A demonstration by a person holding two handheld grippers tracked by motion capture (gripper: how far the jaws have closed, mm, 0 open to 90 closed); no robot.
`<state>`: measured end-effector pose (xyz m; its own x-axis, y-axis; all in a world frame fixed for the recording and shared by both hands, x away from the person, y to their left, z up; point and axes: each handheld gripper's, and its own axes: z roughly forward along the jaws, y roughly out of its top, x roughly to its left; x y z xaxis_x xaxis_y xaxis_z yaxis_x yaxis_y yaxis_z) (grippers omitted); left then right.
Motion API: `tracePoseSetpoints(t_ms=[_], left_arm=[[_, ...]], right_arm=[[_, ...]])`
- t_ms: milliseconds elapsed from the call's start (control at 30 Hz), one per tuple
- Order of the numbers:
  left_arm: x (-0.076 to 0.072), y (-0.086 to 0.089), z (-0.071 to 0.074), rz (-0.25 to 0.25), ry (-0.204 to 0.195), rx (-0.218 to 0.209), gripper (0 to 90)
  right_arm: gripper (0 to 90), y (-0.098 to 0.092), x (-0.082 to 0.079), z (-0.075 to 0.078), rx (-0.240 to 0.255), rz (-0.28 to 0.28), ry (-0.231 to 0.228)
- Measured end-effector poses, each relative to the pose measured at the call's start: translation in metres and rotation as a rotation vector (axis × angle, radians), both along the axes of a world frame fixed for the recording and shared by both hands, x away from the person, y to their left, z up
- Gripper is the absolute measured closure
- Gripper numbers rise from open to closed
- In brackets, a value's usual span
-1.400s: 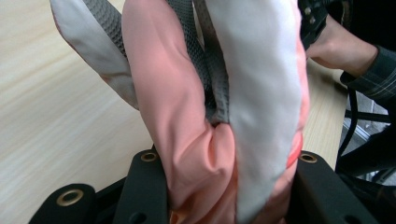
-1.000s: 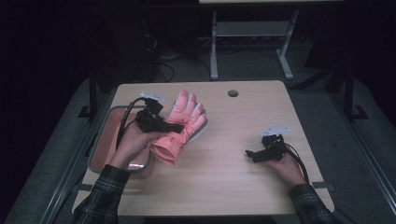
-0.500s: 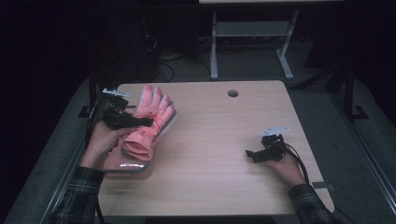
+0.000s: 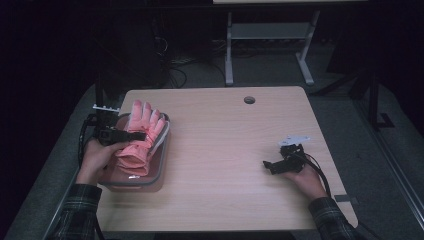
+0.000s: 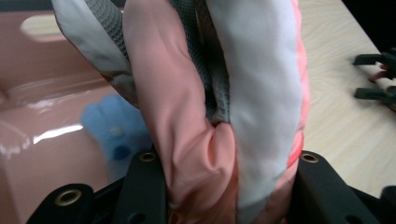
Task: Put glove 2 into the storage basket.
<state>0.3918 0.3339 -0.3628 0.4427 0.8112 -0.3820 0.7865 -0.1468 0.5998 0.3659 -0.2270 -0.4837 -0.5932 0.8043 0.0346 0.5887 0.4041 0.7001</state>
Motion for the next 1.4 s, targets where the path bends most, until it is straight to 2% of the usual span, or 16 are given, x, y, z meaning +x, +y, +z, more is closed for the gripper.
tracePoseSetpoints(t_ms=[133,367,433,467,567,833,867,900,1033,1067,1100,1167,1300,1367,1400], left_arm=[[0.002,0.004,-0.007,0.014,0.016,-0.008,61.5],[0.006,0.012,-0.022,0.044,0.048,-0.047,61.1],[0.006,0.012,-0.022,0.053,0.053,-0.031,60.9],[0.006,0.011,-0.024,0.057,0.063,0.006,60.9],[0.009,0.012,-0.033,0.051,0.088,-0.015,59.8],[0.012,0.002,-0.041,0.032,0.107,0.026,49.2],[0.013,0.002,-0.042,0.034,0.104,0.027,49.2],[0.013,0.003,-0.041,0.032,0.101,0.024,43.1],[0.012,0.007,-0.035,0.039,0.076,0.030,29.3],[0.011,0.009,-0.028,0.046,0.044,0.040,26.6],[0.011,0.010,-0.024,0.044,0.033,0.059,24.5],[0.010,0.012,-0.018,0.041,0.022,0.088,21.4],[0.008,0.014,-0.009,0.037,0.001,0.120,18.7],[0.006,0.016,-0.005,0.043,-0.012,0.085,16.3],[0.006,0.016,-0.005,0.043,-0.012,0.085,16.3]], right_arm=[[0.4,0.000,0.000,0.000,0.001,0.000,0.000],[0.4,0.000,0.000,0.000,0.000,0.000,0.000],[0.4,0.000,0.000,0.000,0.001,0.000,0.000],[0.4,0.000,0.000,0.000,0.000,0.000,0.000],[0.4,0.000,0.000,0.000,0.000,0.000,0.000],[0.4,0.000,0.000,0.000,-0.001,0.001,-0.004],[0.3,0.000,0.000,0.000,-0.001,0.001,-0.004],[0.4,0.000,0.000,0.000,0.000,0.000,0.001],[0.4,0.000,0.000,0.000,0.001,0.000,-0.001],[0.4,0.000,0.000,0.000,0.001,0.000,-0.001],[0.3,0.000,0.000,0.000,0.001,0.000,-0.001],[0.4,0.000,0.000,0.000,0.000,0.000,0.000],[0.4,0.000,0.000,0.000,-0.001,0.001,-0.004],[0.4,0.000,0.000,0.000,-0.002,0.001,-0.003],[0.4,0.000,0.000,0.000,-0.002,0.001,-0.003]])
